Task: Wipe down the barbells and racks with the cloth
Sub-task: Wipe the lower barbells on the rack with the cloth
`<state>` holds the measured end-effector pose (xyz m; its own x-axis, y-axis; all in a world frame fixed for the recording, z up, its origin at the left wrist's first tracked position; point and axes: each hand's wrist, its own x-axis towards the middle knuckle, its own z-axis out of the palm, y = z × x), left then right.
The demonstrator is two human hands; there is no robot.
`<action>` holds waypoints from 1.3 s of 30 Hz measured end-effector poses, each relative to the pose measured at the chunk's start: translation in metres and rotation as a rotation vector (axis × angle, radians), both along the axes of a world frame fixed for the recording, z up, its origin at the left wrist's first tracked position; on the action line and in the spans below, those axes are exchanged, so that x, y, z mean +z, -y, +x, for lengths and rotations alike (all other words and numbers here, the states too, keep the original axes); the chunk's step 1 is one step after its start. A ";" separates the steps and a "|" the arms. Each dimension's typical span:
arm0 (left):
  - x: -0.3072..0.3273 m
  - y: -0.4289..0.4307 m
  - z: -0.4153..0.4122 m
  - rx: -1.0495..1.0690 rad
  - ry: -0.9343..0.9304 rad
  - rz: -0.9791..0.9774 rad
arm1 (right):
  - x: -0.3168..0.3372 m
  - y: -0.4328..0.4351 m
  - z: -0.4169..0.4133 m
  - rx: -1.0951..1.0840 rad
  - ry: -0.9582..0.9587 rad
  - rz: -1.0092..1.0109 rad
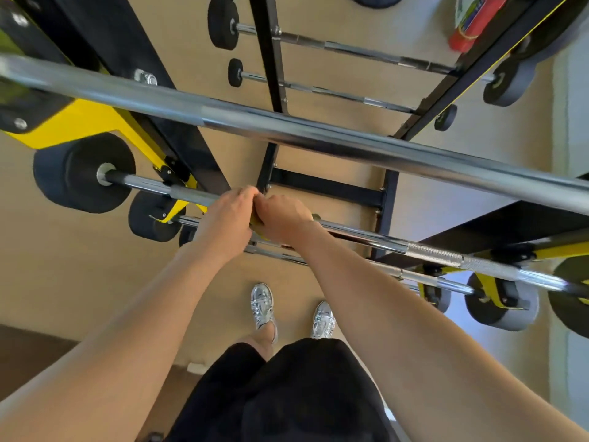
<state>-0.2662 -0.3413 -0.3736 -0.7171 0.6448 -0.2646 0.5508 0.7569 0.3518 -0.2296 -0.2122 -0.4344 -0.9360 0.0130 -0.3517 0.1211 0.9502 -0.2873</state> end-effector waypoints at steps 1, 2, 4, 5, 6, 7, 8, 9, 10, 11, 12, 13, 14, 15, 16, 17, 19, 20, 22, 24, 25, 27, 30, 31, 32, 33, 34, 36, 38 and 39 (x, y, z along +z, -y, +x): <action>0.001 -0.001 -0.002 -0.026 0.010 -0.010 | 0.001 0.000 0.002 -0.029 -0.005 -0.006; 0.001 -0.004 -0.003 -0.051 0.025 -0.018 | 0.002 -0.001 0.007 -0.048 -0.010 -0.003; 0.002 -0.012 -0.002 -0.123 0.041 -0.035 | 0.005 -0.006 0.019 -0.094 -0.019 0.002; 0.001 -0.016 -0.002 -0.162 0.041 -0.037 | 0.004 -0.010 0.028 -0.121 -0.023 -0.004; 0.001 -0.021 0.000 -0.194 0.048 -0.032 | 0.004 -0.016 0.038 -0.157 -0.026 -0.009; 0.001 -0.027 0.002 -0.220 0.061 -0.022 | 0.004 -0.024 0.051 -0.194 -0.016 -0.005; 0.001 -0.033 0.005 -0.246 0.079 -0.016 | 0.005 -0.033 0.065 -0.226 0.000 0.007; 0.001 -0.040 0.010 -0.275 0.096 -0.013 | 0.006 -0.044 0.079 -0.251 0.016 0.024; 0.002 -0.047 0.015 -0.308 0.111 -0.019 | 0.007 -0.055 0.093 -0.269 0.037 0.041; 0.002 -0.054 0.022 -0.344 0.121 -0.027 | 0.011 -0.067 0.106 -0.287 0.061 0.050; 0.002 -0.062 0.028 -0.380 0.129 -0.029 | 0.016 -0.079 0.118 -0.307 0.091 0.057; 0.002 -0.070 0.035 -0.414 0.137 -0.031 | 0.020 -0.091 0.130 -0.326 0.119 0.063; 0.003 -0.077 0.041 -0.443 0.141 -0.035 | 0.024 -0.102 0.143 -0.343 0.142 0.072; 0.003 -0.086 0.048 -0.467 0.141 -0.044 | 0.027 -0.112 0.156 -0.359 0.155 0.081; 0.004 -0.094 0.056 -0.485 0.138 -0.055 | 0.029 -0.121 0.169 -0.374 0.161 0.096; 0.006 -0.103 0.064 -0.496 0.133 -0.063 | 0.030 -0.129 0.182 -0.385 0.160 0.106; 0.009 -0.120 0.082 -0.504 0.125 -0.074 | 0.032 -0.144 0.205 -0.388 0.151 0.115; 0.011 -0.129 0.092 -0.504 0.121 -0.074 | 0.033 -0.152 0.215 -0.387 0.148 0.117; 0.012 -0.146 0.111 -0.500 0.117 -0.082 | 0.036 -0.171 0.235 -0.386 0.144 0.100; 0.013 -0.162 0.132 -0.502 0.121 -0.105 | 0.038 -0.189 0.257 -0.394 0.116 0.056; 0.013 -0.171 0.144 -0.500 0.121 -0.107 | 0.040 -0.198 0.268 -0.404 0.091 0.019; 0.012 -0.188 0.165 -0.494 0.125 -0.109 | 0.044 -0.211 0.286 -0.441 0.024 -0.068; 0.010 -0.219 0.202 -0.504 0.114 -0.124 | 0.049 -0.240 0.323 -0.488 -0.063 -0.142; 0.010 -0.228 0.215 -0.511 0.116 -0.133 | 0.048 -0.251 0.338 -0.494 -0.073 -0.154; 0.009 -0.238 0.227 -0.519 0.117 -0.143 | 0.047 -0.261 0.353 -0.493 -0.076 -0.156; 0.009 -0.246 0.238 -0.528 0.110 -0.154 | 0.045 -0.270 0.366 -0.473 -0.082 -0.154; 0.008 -0.254 0.249 -0.537 0.099 -0.163 | 0.045 -0.277 0.376 -0.437 -0.096 -0.153; 0.007 -0.269 0.265 -0.543 0.086 -0.178 | 0.050 -0.286 0.388 -0.353 -0.119 -0.164; 0.006 -0.279 0.275 -0.539 0.093 -0.213 | 0.054 -0.289 0.398 -0.289 -0.119 -0.121; 0.006 -0.283 0.277 -0.538 0.098 -0.235 | 0.054 -0.291 0.404 -0.273 -0.122 -0.085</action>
